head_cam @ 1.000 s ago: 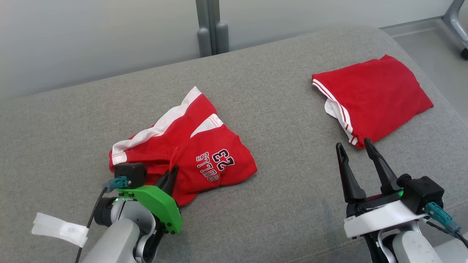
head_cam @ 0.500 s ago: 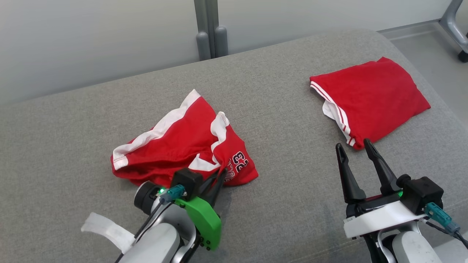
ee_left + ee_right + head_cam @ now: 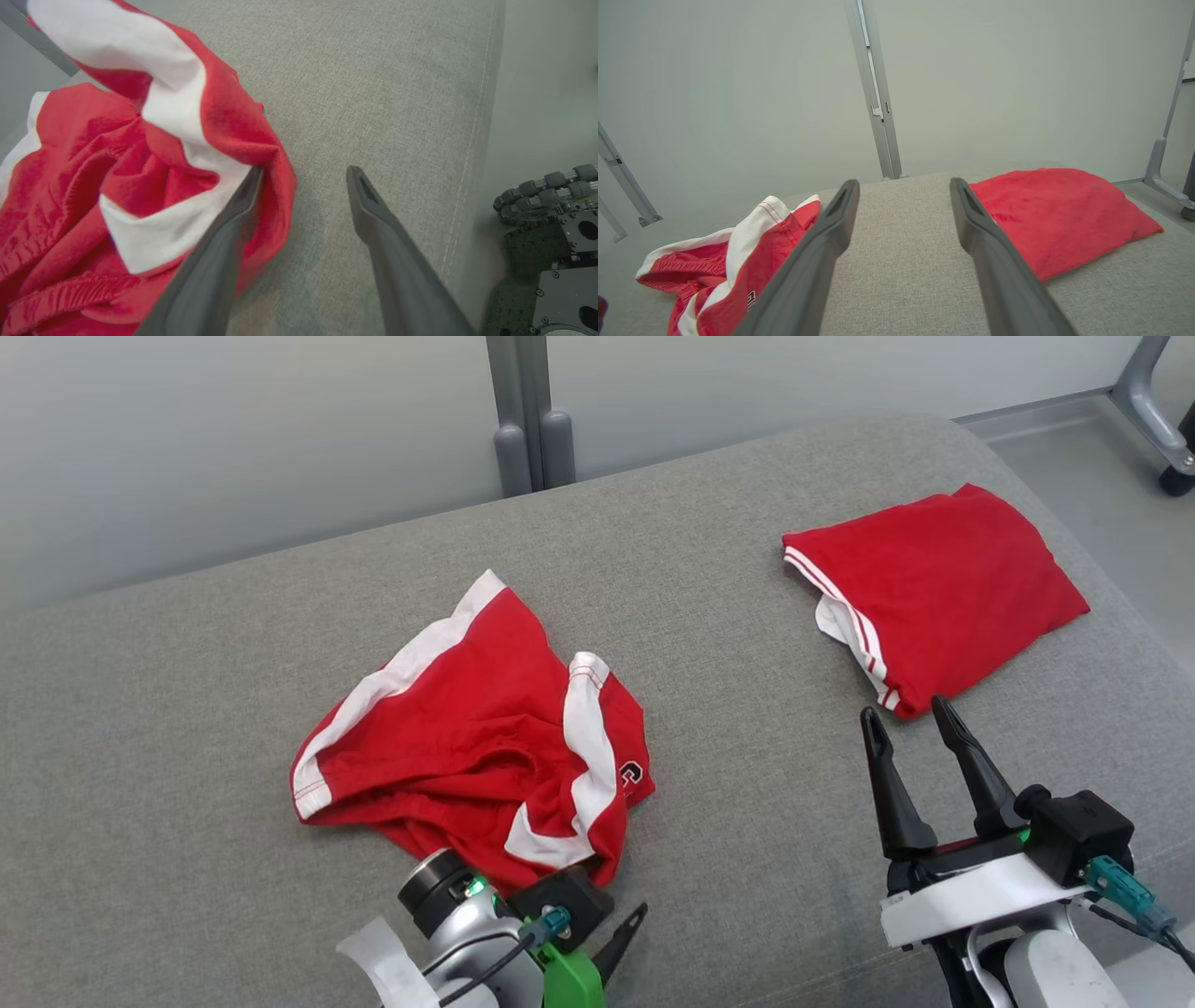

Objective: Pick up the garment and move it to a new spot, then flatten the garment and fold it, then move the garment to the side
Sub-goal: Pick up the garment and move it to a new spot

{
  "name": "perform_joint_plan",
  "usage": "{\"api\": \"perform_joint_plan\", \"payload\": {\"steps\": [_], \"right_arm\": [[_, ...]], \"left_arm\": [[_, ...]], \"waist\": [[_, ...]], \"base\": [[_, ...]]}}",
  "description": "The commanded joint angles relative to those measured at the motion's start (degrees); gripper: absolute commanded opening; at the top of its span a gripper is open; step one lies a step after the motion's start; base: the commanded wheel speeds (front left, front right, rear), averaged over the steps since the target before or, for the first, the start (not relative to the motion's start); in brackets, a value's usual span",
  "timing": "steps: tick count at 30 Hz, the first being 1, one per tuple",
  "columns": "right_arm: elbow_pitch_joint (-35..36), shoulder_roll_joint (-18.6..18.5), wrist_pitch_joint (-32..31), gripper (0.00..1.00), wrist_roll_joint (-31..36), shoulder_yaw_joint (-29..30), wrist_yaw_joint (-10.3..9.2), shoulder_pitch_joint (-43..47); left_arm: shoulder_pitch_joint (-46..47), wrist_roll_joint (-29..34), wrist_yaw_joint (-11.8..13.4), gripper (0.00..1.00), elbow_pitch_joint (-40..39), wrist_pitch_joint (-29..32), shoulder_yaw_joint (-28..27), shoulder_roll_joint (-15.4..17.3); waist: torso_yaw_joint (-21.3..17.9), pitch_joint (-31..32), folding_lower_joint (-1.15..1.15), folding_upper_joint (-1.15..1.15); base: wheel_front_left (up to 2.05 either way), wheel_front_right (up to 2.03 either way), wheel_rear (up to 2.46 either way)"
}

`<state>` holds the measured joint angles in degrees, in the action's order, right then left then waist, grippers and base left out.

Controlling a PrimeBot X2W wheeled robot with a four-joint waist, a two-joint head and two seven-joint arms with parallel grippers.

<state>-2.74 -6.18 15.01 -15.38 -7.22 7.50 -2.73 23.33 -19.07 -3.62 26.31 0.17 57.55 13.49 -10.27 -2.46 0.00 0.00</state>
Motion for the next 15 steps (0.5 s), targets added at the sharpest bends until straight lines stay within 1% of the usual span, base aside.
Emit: {"api": "perform_joint_plan", "payload": {"steps": [1, 5, 8, 15], "right_arm": [[-0.14, -0.17, 0.18, 1.00, -0.18, 0.22, -0.02, 0.38], [-0.27, -0.14, 0.18, 1.00, -0.15, 0.53, -0.02, 0.86], [-0.27, -0.09, 0.18, 1.00, -0.12, 0.60, -0.02, 1.03], [-0.17, -0.30, 0.18, 1.00, -0.13, 0.85, -0.02, 1.42]], "left_arm": [[0.17, 0.19, -0.35, 1.00, 0.35, 0.06, 0.47, -0.23], [-0.78, 0.03, -0.19, 1.00, 0.23, -0.98, 0.97, -0.76], [-1.19, -0.62, 0.52, 1.00, -0.30, -1.78, 0.39, -0.61], [-2.28, -3.02, 3.21, 1.00, -5.60, -3.42, -2.99, 1.11]], "waist": [[0.11, 0.13, 0.00, 0.00], [0.43, 0.45, 0.00, 0.00], [0.63, 0.55, 0.00, 0.00], [1.70, 1.16, 0.00, 0.00]], "base": [[0.00, 0.00, 0.00], [0.00, 0.00, 0.00], [0.00, 0.00, 0.00], [0.00, 0.00, 0.00]]}}
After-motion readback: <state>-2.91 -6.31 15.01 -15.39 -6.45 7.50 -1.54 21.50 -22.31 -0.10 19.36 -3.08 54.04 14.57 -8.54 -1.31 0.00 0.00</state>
